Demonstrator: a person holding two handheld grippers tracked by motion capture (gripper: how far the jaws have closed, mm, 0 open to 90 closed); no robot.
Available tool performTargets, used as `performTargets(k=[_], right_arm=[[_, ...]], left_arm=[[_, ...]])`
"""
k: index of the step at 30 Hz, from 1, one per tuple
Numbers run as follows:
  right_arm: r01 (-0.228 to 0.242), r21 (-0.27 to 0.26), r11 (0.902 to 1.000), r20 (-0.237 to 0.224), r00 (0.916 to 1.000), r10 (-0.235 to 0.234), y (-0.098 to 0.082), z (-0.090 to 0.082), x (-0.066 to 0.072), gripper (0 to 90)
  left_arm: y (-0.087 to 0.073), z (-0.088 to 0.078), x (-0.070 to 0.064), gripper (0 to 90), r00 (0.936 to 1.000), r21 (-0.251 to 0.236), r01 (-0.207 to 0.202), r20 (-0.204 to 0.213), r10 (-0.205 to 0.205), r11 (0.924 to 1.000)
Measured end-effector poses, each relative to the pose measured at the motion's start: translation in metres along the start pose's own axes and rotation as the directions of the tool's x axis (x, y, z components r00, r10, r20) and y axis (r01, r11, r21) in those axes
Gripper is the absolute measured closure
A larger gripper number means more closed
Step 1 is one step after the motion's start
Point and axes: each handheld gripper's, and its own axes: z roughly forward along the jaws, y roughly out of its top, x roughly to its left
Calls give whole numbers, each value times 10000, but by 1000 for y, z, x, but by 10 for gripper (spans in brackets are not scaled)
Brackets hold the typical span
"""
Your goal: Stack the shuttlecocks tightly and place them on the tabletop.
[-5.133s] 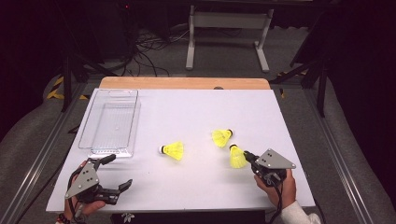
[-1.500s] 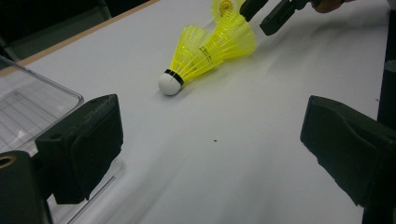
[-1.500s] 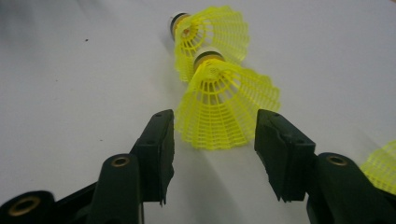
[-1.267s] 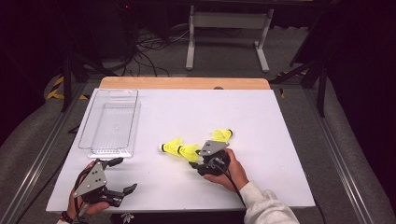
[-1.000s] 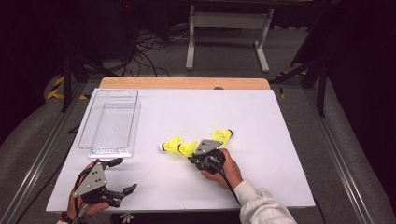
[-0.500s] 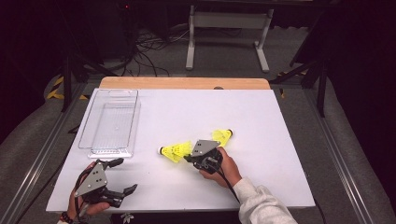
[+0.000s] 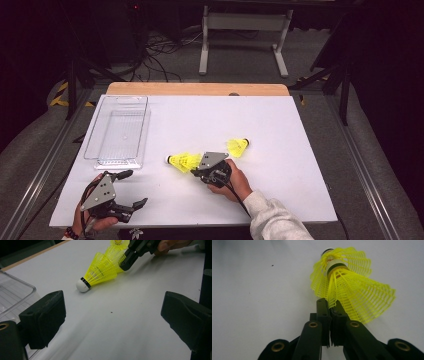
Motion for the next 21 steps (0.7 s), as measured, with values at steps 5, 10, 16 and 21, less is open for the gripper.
performTargets(k=[5, 10, 16, 21], right_arm=[[-28, -362, 9993, 47, 10000, 30, 2, -3, 1, 896], [2, -712, 9975, 143, 9999, 8, 7, -11, 1, 900], [92, -611, 9981, 37, 10000, -90, 8, -9, 5, 894], [93, -168, 9998, 363, 9993, -87, 4, -2, 5, 887]], left_arm=[[0, 0, 0, 67, 10000, 28, -14, -1, 14, 10000], [0, 0, 0, 67, 10000, -11, 26, -8, -26, 10000], [1, 1, -1, 67, 10000, 71, -38, -8, 38, 10000], [0, 0, -1, 67, 10000, 21, -4, -11, 4, 10000]])
